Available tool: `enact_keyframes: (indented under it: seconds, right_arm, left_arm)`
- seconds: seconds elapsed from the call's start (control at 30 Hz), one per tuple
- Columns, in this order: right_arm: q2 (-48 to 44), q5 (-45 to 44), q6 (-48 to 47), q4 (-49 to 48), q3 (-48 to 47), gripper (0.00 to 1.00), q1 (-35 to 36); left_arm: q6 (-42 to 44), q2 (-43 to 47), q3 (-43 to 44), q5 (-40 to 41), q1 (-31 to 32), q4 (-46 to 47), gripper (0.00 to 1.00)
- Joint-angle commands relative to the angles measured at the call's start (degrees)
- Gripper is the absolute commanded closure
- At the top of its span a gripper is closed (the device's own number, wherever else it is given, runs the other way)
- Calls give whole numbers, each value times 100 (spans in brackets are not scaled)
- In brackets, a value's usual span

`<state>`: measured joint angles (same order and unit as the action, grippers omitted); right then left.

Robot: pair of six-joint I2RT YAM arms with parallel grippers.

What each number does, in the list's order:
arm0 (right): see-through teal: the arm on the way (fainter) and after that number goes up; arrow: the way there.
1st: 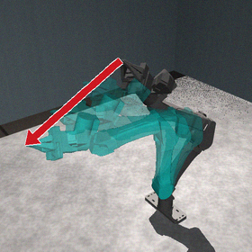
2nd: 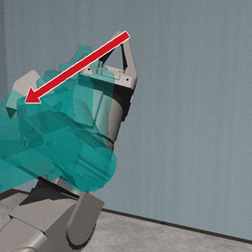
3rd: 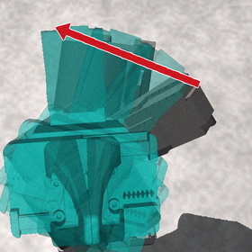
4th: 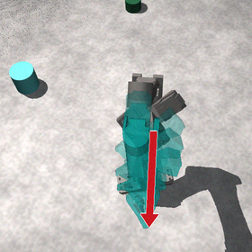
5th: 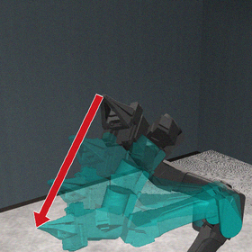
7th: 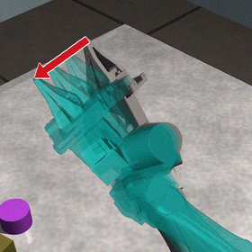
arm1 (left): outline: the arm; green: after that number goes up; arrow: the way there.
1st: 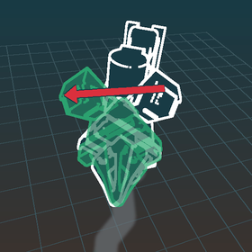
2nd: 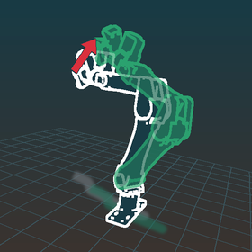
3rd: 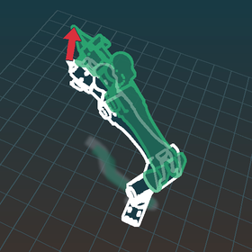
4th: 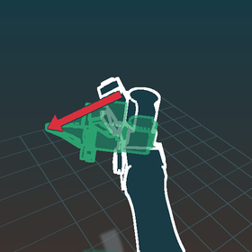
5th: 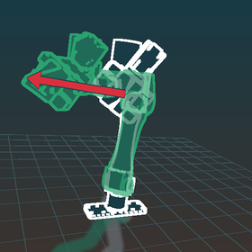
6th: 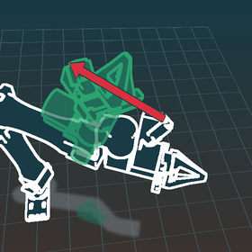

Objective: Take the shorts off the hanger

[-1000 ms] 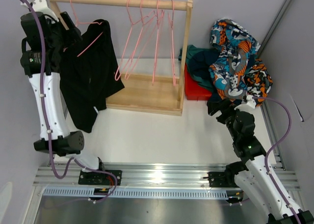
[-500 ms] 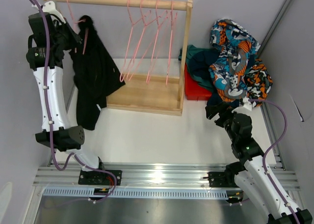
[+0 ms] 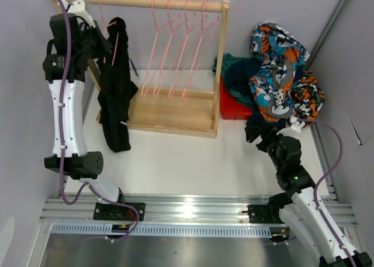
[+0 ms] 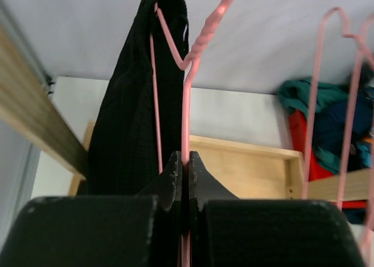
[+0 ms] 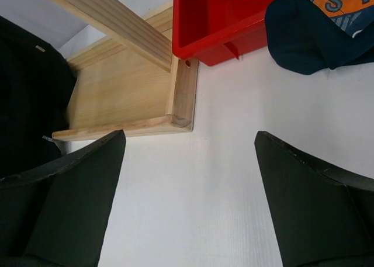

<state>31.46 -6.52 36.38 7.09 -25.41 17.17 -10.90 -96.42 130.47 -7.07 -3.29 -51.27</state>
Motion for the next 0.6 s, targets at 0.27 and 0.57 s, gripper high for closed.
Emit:
enact_keyframes:
  seconds: [0.27,0.57]
  right_arm:
    - [0,81,-122,-129,-218,1,32]
    - [61,388,-245,-489,-491,0,41]
  left_arm:
    - [175,1634,93,-277,461,125,100]
    - [351,3717,-2877,-338,469,284,100]
